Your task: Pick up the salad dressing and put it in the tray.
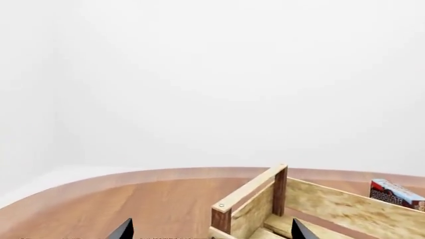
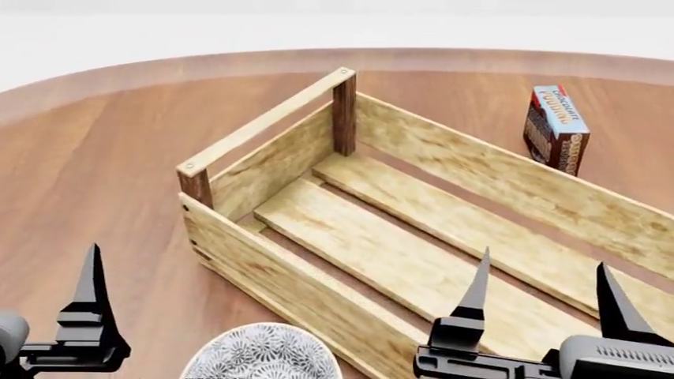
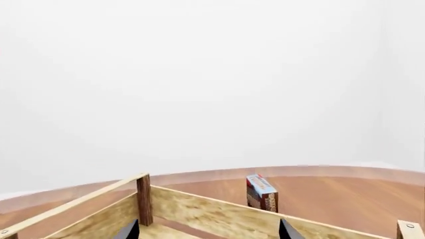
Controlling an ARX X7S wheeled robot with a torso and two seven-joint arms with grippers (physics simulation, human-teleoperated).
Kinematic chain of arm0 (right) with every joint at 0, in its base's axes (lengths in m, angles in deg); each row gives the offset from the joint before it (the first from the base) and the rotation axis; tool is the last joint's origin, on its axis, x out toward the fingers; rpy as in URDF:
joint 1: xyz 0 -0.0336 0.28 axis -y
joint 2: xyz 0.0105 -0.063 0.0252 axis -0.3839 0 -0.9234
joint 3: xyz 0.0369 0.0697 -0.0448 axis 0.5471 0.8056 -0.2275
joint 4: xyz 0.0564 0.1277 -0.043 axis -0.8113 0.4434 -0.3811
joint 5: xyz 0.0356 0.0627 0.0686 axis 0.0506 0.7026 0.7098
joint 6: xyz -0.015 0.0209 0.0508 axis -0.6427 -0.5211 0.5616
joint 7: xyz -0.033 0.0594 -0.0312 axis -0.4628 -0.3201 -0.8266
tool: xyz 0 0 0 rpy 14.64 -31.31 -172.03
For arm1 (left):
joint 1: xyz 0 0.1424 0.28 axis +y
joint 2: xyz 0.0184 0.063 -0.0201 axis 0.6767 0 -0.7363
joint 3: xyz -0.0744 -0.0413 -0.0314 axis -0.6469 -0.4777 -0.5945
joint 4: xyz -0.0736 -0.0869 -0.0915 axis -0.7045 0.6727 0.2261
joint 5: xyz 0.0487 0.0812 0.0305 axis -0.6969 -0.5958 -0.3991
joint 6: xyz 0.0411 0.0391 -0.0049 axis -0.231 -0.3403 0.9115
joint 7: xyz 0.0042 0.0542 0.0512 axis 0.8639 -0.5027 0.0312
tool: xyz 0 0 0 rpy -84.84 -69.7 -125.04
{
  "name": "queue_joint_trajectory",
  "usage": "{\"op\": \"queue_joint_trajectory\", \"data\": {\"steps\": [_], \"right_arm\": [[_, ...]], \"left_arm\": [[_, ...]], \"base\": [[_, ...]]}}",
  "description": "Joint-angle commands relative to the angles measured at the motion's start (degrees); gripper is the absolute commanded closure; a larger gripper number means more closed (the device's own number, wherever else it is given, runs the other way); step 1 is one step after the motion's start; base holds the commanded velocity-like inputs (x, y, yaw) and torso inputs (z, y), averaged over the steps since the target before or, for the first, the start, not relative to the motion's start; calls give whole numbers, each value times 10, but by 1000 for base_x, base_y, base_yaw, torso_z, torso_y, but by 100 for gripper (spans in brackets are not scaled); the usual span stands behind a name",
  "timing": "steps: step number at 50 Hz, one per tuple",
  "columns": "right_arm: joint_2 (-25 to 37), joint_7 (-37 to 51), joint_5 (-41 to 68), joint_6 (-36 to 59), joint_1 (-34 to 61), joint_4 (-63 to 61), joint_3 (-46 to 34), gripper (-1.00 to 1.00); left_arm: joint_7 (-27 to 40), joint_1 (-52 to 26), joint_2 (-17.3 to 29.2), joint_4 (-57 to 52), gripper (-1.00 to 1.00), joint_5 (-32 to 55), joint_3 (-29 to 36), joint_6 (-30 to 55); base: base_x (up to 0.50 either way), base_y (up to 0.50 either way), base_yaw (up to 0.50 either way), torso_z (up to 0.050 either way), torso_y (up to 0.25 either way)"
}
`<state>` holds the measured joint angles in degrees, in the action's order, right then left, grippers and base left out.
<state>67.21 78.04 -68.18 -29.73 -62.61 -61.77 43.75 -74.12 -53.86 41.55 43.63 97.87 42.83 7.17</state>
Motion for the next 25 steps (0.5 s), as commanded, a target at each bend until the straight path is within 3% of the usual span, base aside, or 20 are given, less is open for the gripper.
{"op": "queue_joint_trajectory", "data": {"steps": [1,25], "right_arm": [[3,2,-1,-23,-7,-1,-1,-100],[12,10,1,-36,-10,-2,-8,-100]], "left_arm": [[6,0,5,-1,-100,4,1,-3],[17,-2,13,0,-100,13,3,-7]], "base": [[0,0,500,0,0],[0,0,500,0,0]]}}
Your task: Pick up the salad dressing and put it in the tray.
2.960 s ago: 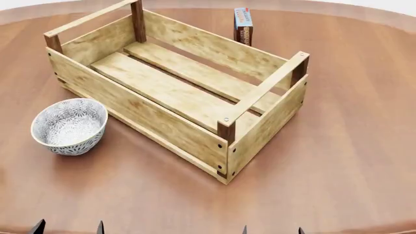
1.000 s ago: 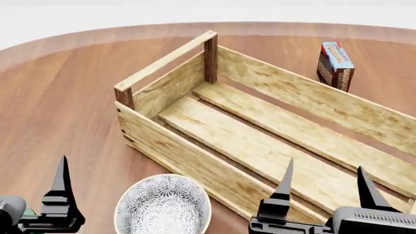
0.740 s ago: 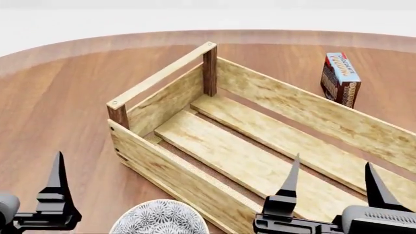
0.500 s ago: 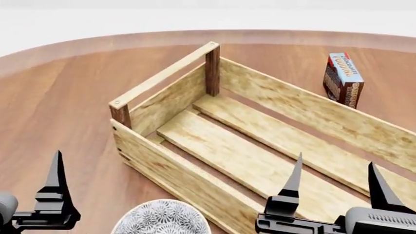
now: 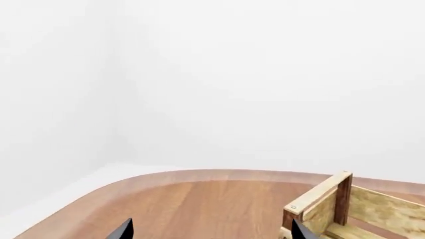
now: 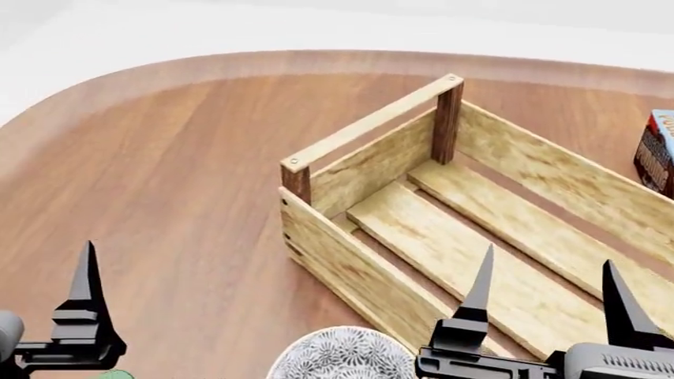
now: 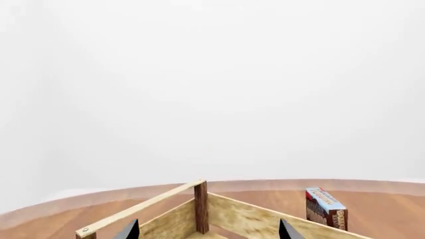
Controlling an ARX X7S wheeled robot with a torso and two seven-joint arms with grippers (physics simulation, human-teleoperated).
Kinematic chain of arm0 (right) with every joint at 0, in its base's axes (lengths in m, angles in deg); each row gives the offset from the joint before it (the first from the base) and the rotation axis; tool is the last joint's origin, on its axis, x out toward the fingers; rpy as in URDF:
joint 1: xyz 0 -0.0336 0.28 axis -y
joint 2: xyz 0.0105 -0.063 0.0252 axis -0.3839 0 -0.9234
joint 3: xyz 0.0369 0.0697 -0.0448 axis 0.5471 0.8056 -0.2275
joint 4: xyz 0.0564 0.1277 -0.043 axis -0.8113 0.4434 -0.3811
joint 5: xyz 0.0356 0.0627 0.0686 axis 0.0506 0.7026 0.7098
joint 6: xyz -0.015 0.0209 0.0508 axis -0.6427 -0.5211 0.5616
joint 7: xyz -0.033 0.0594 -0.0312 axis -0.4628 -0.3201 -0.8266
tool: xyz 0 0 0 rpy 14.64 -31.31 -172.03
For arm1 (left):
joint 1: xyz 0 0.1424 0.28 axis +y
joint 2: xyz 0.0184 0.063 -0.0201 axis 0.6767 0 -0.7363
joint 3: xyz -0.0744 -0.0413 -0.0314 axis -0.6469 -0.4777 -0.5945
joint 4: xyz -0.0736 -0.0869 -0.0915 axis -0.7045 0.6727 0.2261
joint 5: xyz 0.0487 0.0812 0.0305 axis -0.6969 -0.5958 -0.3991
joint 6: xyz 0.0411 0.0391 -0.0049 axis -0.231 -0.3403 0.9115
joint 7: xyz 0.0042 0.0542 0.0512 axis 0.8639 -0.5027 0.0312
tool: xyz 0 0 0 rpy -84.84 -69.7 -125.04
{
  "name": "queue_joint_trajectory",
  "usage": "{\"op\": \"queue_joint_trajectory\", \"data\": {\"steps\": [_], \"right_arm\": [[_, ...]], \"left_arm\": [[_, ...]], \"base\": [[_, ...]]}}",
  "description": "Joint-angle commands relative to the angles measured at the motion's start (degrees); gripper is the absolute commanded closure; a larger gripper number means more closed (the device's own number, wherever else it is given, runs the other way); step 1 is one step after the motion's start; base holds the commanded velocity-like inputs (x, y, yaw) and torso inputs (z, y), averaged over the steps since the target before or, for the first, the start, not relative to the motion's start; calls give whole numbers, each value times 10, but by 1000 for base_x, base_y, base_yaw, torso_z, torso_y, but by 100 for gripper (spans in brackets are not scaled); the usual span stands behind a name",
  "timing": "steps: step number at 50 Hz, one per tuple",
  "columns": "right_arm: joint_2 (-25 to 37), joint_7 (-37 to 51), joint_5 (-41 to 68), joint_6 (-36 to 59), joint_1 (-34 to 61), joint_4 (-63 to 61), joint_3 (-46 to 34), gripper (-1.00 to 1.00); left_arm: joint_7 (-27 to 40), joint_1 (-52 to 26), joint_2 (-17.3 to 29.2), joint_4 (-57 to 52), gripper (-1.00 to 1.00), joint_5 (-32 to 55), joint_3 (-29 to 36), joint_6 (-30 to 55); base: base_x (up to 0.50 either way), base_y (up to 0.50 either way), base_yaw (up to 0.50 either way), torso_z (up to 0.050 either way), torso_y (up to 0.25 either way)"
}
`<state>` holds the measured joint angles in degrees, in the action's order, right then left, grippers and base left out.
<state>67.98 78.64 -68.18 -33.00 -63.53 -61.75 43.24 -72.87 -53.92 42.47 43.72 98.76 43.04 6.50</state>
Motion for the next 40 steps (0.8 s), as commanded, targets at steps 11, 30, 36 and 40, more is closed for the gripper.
{"op": "queue_joint_trajectory", "data": {"steps": [11,30,36,40], "right_arm": [[8,5,2,-5,0,-2,-7,-100],[12,7,3,-13,-5,1,-12,-100],[14,7,4,-14,-6,0,-13,-100],[15,8,4,-16,-7,1,-14,-100]], "left_arm": [[8,-3,8,1,-100,7,4,-3],[13,1,11,4,-100,7,7,-12],[15,1,12,4,-100,9,8,-12],[16,1,13,4,-100,9,9,-13]], "base": [[0,0,500,0,0],[0,0,500,0,0],[0,0,500,0,0],[0,0,500,0,0]]}}
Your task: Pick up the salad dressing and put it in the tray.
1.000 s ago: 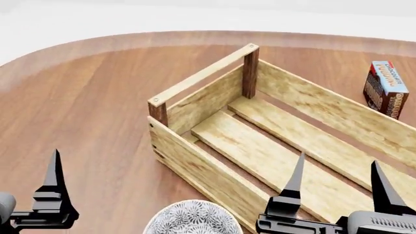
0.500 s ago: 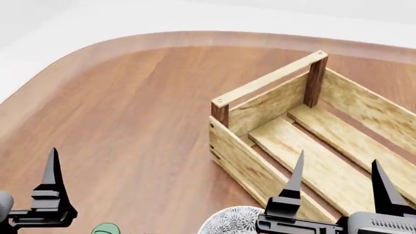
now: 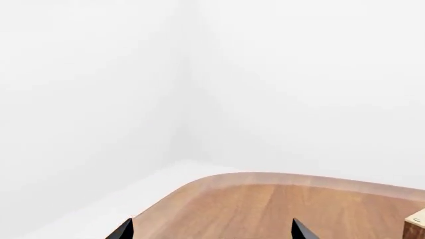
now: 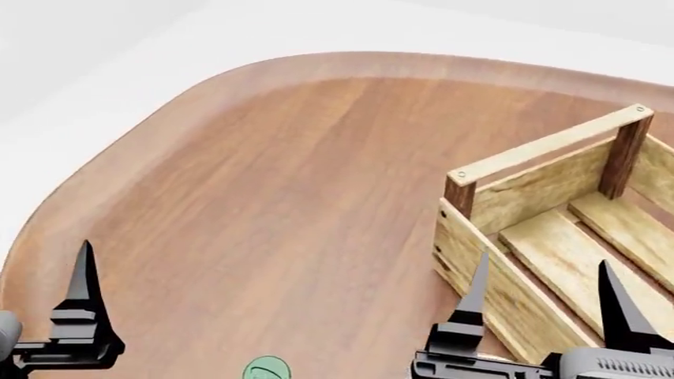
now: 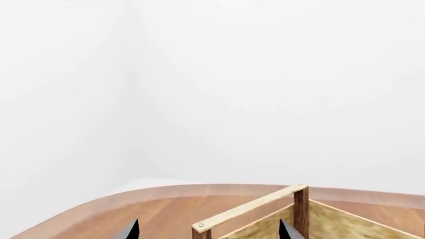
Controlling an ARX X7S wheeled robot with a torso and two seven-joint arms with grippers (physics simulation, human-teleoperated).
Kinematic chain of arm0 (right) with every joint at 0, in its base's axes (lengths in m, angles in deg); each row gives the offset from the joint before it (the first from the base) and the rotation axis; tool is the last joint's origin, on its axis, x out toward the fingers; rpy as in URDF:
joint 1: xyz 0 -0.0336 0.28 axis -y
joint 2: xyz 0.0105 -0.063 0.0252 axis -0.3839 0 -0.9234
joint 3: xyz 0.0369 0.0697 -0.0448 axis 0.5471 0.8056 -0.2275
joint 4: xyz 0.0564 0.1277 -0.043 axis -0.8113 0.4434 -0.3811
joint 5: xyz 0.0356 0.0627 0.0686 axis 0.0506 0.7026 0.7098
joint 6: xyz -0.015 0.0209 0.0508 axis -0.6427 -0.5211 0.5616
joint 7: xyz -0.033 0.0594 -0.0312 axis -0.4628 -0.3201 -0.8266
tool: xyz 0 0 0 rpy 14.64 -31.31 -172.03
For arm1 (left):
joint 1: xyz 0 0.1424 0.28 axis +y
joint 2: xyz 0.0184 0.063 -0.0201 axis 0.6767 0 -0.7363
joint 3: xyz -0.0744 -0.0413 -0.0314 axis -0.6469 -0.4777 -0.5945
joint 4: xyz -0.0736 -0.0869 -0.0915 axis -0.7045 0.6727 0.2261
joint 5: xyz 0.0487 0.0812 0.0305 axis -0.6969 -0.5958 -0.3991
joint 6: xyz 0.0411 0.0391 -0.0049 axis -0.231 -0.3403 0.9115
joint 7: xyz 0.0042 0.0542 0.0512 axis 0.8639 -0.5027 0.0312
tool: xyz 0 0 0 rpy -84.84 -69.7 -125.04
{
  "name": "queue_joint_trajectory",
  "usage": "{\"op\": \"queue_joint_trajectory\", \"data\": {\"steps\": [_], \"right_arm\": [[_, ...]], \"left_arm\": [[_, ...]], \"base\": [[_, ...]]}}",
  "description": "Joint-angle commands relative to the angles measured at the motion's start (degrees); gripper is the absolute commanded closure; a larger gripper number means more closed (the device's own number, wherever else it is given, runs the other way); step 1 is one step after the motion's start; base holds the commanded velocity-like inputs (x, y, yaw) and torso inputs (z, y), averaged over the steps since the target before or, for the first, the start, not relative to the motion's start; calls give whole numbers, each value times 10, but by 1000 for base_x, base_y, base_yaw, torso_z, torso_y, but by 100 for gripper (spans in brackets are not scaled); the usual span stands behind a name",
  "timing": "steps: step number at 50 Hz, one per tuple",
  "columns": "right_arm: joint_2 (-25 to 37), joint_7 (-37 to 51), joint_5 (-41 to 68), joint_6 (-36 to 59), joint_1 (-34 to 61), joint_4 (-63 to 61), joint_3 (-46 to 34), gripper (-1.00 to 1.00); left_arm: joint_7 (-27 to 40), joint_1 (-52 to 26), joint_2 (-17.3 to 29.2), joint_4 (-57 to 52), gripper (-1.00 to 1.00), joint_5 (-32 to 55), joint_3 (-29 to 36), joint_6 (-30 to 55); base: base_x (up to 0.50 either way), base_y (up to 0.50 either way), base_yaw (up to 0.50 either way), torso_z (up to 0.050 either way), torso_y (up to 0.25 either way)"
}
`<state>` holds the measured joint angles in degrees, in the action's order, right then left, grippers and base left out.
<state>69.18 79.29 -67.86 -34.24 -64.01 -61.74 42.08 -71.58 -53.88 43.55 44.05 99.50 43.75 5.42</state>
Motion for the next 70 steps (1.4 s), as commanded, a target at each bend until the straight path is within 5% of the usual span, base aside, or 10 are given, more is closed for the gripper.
{"op": "queue_joint_trajectory", "data": {"steps": [1,27,48,70], "right_arm": [[3,1,1,-3,-2,1,-3,-100],[23,-4,0,28,2,2,-36,-100],[136,-180,67,26,-48,-1,-96,-100],[163,-225,18,2,-64,25,-160,-100]], "left_arm": [[3,1,2,1,-100,2,2,-2],[8,1,8,3,-100,4,8,-6],[11,2,13,8,-100,8,15,-9],[16,-4,18,5,-100,13,18,-6]], "base": [[0,0,500,0,0],[-26,48,231,0,0],[0,0,0,0,0],[0,0,0,0,0]]}}
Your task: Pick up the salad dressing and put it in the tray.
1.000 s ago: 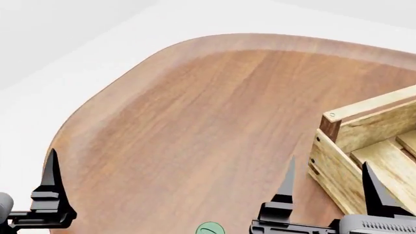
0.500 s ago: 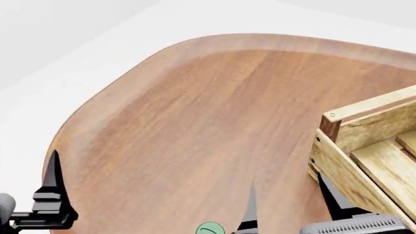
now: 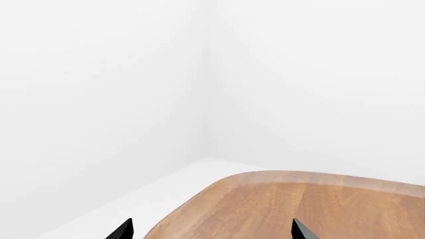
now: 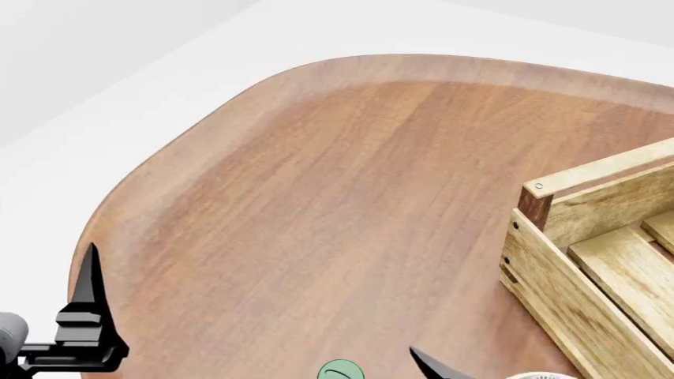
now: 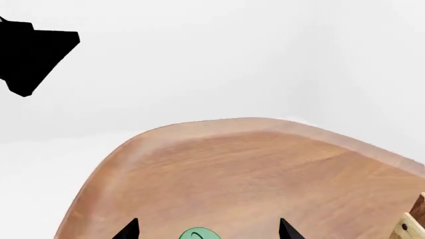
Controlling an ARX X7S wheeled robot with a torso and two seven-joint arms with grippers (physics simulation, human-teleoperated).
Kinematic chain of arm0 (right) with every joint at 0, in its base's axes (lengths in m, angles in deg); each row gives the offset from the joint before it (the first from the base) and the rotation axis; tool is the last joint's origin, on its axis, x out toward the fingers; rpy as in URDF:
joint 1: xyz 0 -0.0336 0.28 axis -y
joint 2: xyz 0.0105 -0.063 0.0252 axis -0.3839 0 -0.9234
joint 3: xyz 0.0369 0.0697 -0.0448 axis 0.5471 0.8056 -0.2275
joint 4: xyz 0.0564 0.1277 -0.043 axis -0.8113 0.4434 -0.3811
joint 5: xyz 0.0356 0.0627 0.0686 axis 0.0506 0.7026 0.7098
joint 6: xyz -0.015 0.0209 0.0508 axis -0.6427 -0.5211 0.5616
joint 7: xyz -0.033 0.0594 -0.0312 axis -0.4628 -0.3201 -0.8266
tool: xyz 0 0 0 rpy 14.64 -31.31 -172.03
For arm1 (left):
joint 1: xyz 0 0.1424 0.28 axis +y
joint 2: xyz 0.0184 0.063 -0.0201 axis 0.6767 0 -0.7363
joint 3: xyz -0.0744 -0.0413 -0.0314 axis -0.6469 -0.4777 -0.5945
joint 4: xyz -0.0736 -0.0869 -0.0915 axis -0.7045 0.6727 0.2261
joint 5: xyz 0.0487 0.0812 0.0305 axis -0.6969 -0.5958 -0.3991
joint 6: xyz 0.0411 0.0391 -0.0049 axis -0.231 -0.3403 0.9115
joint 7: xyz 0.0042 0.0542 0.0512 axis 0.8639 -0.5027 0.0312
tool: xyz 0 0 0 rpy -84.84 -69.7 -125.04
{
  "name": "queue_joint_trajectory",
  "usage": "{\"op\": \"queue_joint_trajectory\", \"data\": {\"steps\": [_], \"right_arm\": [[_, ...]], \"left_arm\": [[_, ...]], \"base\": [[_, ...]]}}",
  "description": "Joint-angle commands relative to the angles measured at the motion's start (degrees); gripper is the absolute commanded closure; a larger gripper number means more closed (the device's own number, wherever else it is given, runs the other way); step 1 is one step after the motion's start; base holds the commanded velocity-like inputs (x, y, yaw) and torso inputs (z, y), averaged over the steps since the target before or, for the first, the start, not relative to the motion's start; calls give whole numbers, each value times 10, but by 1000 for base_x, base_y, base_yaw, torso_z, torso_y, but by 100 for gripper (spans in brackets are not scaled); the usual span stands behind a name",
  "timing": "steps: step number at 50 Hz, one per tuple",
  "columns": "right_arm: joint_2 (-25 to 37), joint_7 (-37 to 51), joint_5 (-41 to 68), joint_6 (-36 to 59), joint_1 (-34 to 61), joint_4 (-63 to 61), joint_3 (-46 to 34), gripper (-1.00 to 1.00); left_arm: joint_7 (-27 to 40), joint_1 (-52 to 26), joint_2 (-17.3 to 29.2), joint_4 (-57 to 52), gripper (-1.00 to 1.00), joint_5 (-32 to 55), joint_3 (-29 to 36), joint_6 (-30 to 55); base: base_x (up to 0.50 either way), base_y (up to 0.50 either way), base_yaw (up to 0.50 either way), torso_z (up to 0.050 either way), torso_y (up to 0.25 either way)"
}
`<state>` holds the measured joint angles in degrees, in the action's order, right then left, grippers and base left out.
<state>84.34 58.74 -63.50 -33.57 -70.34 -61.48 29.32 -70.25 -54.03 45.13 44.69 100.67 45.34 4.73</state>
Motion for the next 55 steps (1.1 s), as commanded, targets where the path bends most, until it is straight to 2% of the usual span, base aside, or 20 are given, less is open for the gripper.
{"op": "queue_joint_trajectory", "data": {"steps": [1,26,55], "right_arm": [[11,-19,-30,-6,1,28,-35,-100],[-17,-27,-86,-28,32,141,-96,-100],[-80,-13,-74,-19,95,257,-98,-100]], "left_arm": [[3,-3,3,-1,-100,1,3,1],[8,2,6,7,-100,3,7,-9],[13,2,11,12,-100,6,12,-15]], "base": [[0,0,0,0,0],[0,0,0,0,0],[0,0,0,0,0]]}}
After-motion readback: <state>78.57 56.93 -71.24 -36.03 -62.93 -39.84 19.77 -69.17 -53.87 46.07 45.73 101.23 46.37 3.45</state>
